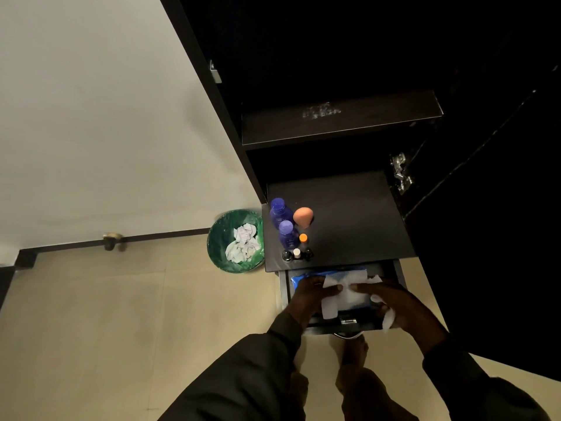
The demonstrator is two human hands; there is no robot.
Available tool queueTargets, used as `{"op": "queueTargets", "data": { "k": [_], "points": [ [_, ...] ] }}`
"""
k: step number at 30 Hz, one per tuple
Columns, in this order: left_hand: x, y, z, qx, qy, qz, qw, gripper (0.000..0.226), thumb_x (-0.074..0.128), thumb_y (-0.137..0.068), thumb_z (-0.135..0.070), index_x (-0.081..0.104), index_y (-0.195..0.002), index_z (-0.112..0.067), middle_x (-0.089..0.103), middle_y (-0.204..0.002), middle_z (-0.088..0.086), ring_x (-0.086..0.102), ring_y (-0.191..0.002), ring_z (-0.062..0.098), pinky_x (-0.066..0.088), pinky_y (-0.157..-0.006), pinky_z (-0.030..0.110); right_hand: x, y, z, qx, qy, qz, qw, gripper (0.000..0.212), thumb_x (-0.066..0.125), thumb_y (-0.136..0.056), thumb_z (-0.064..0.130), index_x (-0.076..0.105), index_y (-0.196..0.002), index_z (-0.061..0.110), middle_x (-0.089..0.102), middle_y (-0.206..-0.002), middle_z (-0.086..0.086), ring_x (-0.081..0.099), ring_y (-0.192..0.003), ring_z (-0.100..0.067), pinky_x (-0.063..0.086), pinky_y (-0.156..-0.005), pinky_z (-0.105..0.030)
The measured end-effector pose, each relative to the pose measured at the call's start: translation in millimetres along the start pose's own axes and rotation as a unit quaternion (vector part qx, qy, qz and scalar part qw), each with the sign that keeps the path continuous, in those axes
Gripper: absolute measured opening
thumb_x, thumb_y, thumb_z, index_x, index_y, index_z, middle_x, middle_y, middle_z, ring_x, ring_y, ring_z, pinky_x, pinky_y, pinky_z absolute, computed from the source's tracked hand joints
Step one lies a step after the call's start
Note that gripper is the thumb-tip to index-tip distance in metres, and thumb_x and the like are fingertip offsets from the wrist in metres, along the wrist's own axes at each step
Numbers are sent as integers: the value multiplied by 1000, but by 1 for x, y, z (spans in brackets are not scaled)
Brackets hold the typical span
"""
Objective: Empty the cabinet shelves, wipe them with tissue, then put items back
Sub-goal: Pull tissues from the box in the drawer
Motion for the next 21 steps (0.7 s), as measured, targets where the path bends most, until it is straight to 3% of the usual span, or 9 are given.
{"op": "queueTargets", "data": {
  "k": [3,7,11,12,14,16,21],
  "points": [
    [0,2,-1,-19,79,13,997,34,71,-87,-11,61,-119,-2,68,-117,19,67,-103,31,58,-85,42,-6,-2,-9,24,-32,22,999,48,90,-62,33,77,-104,15,71,-110,-11,66,-104,-29,53,-95,-45],
    [2,8,-8,-15,122,54,991,38,60,-94,-7,55,-130,3,64,-123,22,67,-104,30,58,-85,38,-5,1,-12,44,-23,68,996,61,92,-60,35,72,-110,5,68,-113,-22,65,-107,-38,51,-97,-50],
    [0,6,-6,-15,95,47,994,53,71,-86,-20,55,-132,0,62,-129,19,61,-116,34,55,-93,42,2,7,2,38,-61,116,991,65,89,-58,35,68,-112,5,73,-95,-9,71,-85,-18,58,-70,-31],
    [-1,4,-4,-19,90,51,994,54,73,-86,-22,56,-132,-1,62,-129,19,61,-117,34,54,-93,43,3,7,4,49,-39,106,992,69,87,-59,38,65,-116,4,71,-97,-8,69,-84,-19,55,-71,-32],
    [-1,7,-4,-18,78,48,996,43,68,-91,-19,58,-130,-3,66,-123,16,65,-110,30,56,-88,41,-1,3,4,48,-9,75,996,54,77,-75,32,63,-121,6,68,-107,-10,65,-87,-20,51,-79,-34],
    [-3,8,-4,-10,59,35,998,36,65,-92,-15,61,-127,-6,69,-118,11,67,-107,26,58,-84,39,-5,-2,3,18,-16,43,999,43,76,-80,23,64,-119,10,67,-116,-10,64,-94,-17,52,-79,-31],
    [-8,4,-3,39,35,4,999,42,66,-89,-1,57,-130,-2,64,-128,17,61,-118,36,50,-98,55,-6,-6,14,-64,53,-31,996,52,80,-78,29,58,-125,22,64,-118,-4,61,-106,-23,53,-75,-32]
  ]
}}
Point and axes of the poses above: each hand's wrist, its own y-axis away from the middle knuckle, its own x-axis out of the palm, z = x × y, the point moved 3 cm from there along -y, towards the middle knuckle
